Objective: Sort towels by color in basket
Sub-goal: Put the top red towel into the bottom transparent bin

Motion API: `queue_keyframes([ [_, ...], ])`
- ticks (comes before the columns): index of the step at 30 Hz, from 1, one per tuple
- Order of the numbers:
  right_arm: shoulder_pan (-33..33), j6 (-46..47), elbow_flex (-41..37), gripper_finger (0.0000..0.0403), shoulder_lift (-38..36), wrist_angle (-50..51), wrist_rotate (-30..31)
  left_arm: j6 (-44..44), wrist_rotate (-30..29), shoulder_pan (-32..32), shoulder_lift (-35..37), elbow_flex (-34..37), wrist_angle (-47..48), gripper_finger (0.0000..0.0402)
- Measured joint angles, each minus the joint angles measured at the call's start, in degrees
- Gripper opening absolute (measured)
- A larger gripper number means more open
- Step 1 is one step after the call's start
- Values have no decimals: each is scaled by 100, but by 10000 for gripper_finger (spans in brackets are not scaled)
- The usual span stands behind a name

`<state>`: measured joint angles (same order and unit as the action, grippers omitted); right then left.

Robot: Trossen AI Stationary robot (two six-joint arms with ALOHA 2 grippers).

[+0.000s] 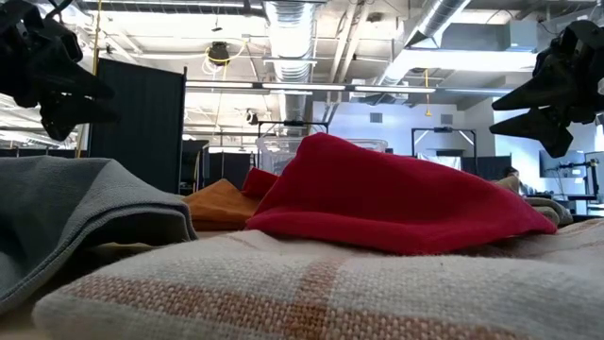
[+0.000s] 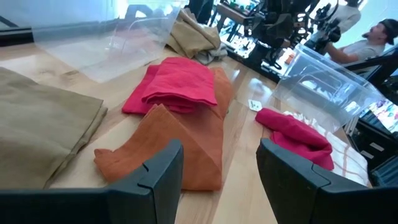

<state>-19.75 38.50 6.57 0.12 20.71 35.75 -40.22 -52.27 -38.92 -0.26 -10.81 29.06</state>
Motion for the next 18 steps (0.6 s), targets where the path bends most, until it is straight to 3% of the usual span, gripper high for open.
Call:
queue_keyframes([
  [5,-1,0,-2,223,0,-1,2,365,-354,0,-1,11,-168,192],
  [8,-2,0,0,223,0,0,2,1161,-346,2,-10,17,-811,192],
  [14,-1,0,-2,223,0,-2,2,2776,611,2,-339,5,-2296,192],
  [18,-1,0,-1,223,0,-1,1,3054,751,2,-789,4,-2608,192],
])
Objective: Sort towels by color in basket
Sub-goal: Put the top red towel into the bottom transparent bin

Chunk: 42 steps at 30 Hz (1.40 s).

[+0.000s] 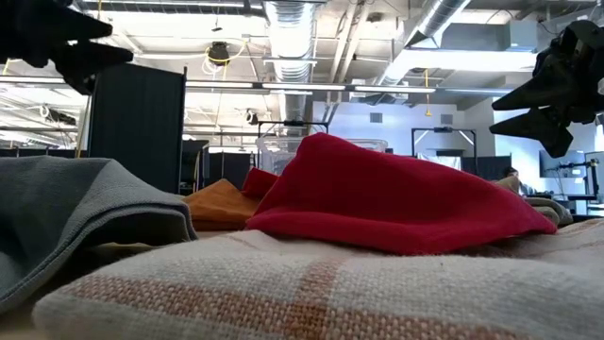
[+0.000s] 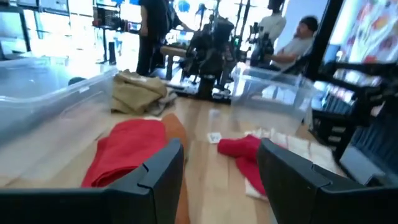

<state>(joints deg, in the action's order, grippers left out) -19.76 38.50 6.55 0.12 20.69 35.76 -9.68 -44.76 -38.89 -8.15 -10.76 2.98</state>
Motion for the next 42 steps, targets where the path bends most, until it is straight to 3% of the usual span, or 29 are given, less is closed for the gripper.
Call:
queue_keyframes([
  [10,0,0,0,223,0,-1,-1,-344,21,-2,-960,-11,-224,192],
  [16,1,0,1,223,0,1,1,114,21,-2,-1418,-13,-930,192],
  [28,1,4,-1,223,0,-53,7,98,247,-2,-1611,-20,-1154,192],
  [33,-10,136,-5,223,0,-535,4,153,255,-2,-1988,-22,-1166,192],
  [42,343,-550,-5,223,2,-1713,50,309,252,275,-3089,-237,-1425,192],
])
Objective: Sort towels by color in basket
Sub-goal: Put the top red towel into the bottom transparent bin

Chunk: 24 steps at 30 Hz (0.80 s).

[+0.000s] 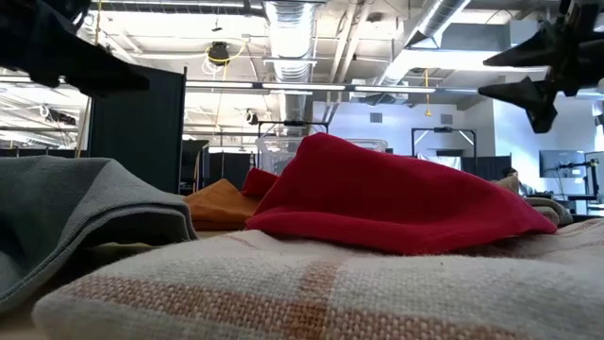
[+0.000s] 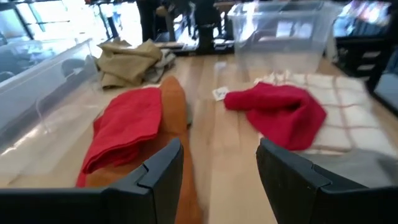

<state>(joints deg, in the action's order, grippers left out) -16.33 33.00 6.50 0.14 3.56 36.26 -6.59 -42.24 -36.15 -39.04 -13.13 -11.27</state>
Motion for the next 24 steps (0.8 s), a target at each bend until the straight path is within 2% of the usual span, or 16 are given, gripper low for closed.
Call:
queue_keyframes([
  [2,38,-6,0,223,0,-21,-12,6,49,98,-258,-125,109,192],
  [6,14,310,-6,223,6,-84,-105,51,517,283,-770,-402,146,192],
  [12,-97,143,-133,223,210,-892,-1207,398,774,477,-1515,-854,148,192],
  [24,-498,-656,-146,223,933,-2434,-1305,900,848,764,-2405,-1588,128,192],
])
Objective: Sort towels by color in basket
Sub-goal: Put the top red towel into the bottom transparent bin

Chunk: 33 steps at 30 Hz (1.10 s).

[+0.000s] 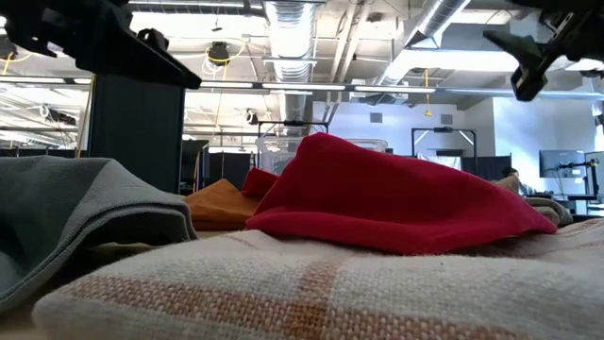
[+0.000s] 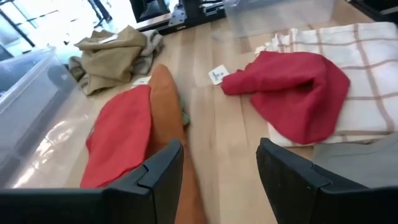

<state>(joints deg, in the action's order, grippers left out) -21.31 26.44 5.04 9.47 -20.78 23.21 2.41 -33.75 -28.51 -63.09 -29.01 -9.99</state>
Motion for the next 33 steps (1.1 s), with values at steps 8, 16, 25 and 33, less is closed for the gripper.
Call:
queue_keyframes([
  [8,-45,35,4,223,784,-1387,-93,116,231,202,-253,-327,-2,192],
  [16,-25,-228,434,223,2056,-2083,-295,354,509,577,-265,-497,-1,192],
  [25,-6,-1836,2217,223,3441,-684,-362,396,818,1232,-265,-510,-1,192],
  [33,374,-2153,3588,223,4864,222,-364,388,872,1415,-283,-479,365,192],
])
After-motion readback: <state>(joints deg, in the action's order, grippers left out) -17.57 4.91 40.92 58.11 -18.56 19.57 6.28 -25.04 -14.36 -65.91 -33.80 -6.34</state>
